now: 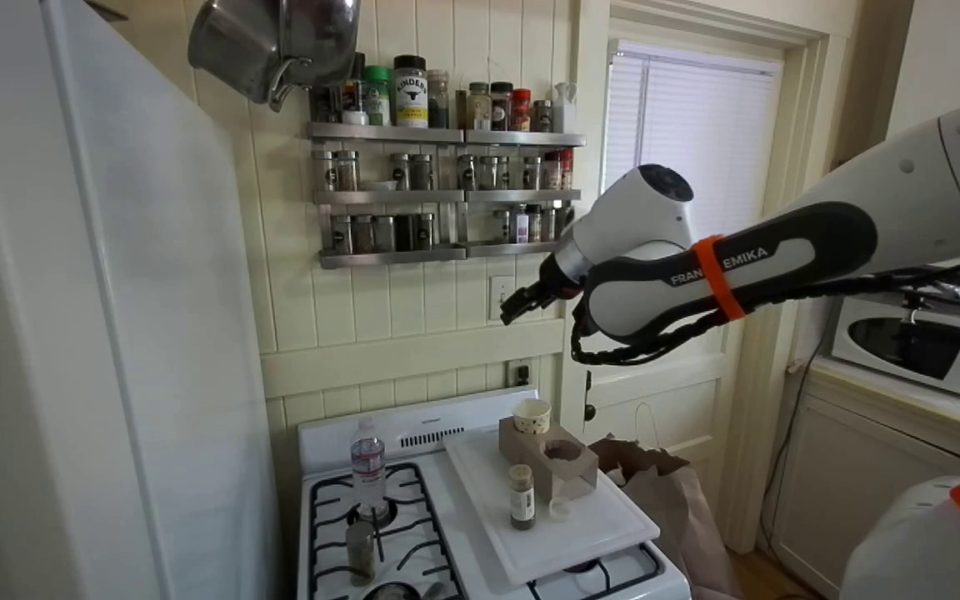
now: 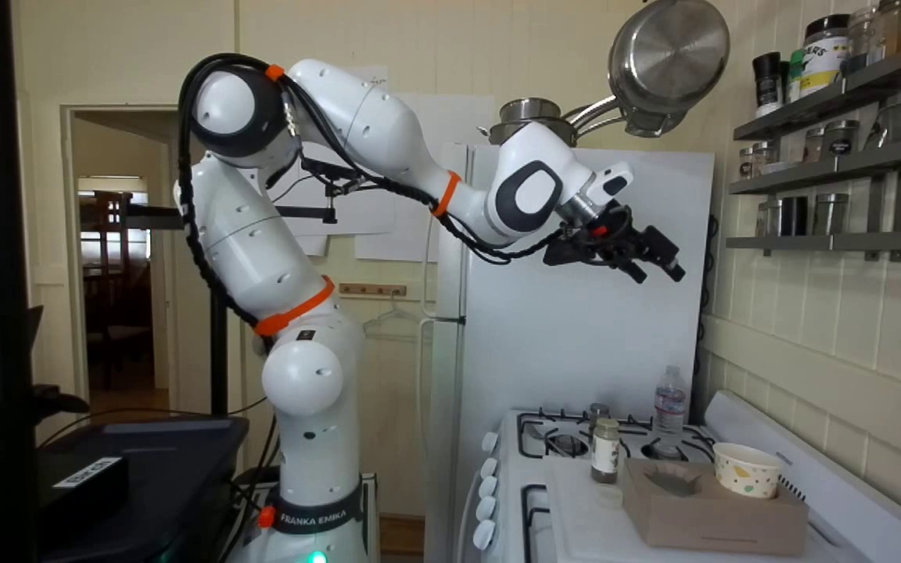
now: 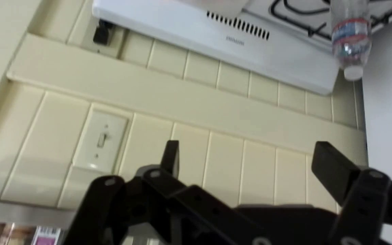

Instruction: Remove the black container from the bottom left rack and put it on the white tray

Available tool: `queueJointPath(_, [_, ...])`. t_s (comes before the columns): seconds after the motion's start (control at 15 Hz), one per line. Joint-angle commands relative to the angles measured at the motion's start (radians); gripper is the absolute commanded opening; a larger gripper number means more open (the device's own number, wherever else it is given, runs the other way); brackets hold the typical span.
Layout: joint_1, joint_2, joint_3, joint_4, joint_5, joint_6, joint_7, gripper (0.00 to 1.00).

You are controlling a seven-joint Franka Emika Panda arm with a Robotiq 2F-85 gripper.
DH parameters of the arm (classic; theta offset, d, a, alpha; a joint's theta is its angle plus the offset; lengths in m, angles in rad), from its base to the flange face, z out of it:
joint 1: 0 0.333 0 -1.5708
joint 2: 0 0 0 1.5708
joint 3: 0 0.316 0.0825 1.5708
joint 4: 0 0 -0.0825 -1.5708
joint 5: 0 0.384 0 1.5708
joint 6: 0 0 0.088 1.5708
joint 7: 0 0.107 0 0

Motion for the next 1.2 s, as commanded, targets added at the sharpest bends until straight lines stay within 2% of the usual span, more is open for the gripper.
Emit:
queueJointPath(0.0, [-0.071, 0.071, 0.089, 0.116, 0.0, 0.116, 0.115, 1.0])
queueJointPath(0.07, [-0.026, 0.024, 0.041, 0.059, 0.008, 0.072, 0.048, 1.0])
queueJointPath(0.33, [-0.031, 0.035, 0.045, 0.073, 0.008, 0.078, 0.052, 1.0])
queueJointPath(0.4, [0.006, 0.051, 0.017, 0.059, 0.058, 0.128, 0.074, 1.0])
queueJointPath(0.67, [-0.12, 0.208, 0.138, 0.13, 0.049, 0.475, 0.199, 1.0])
queueJointPath(0.8, [-0.212, 0.284, 0.223, 0.175, 0.053, 0.652, 0.176, 1.0])
queueJointPath(0.93, [-0.317, 0.376, 0.327, 0.22, 0.103, 0.827, 0.076, 1.0])
queueJointPath(1.0, [-0.346, 0.423, 0.367, 0.247, 0.143, 0.903, 0.013, 1.0])
queueJointPath(1.13, [-0.363, 0.521, 0.423, 0.301, 0.211, 1.033, -0.126, 1.0])
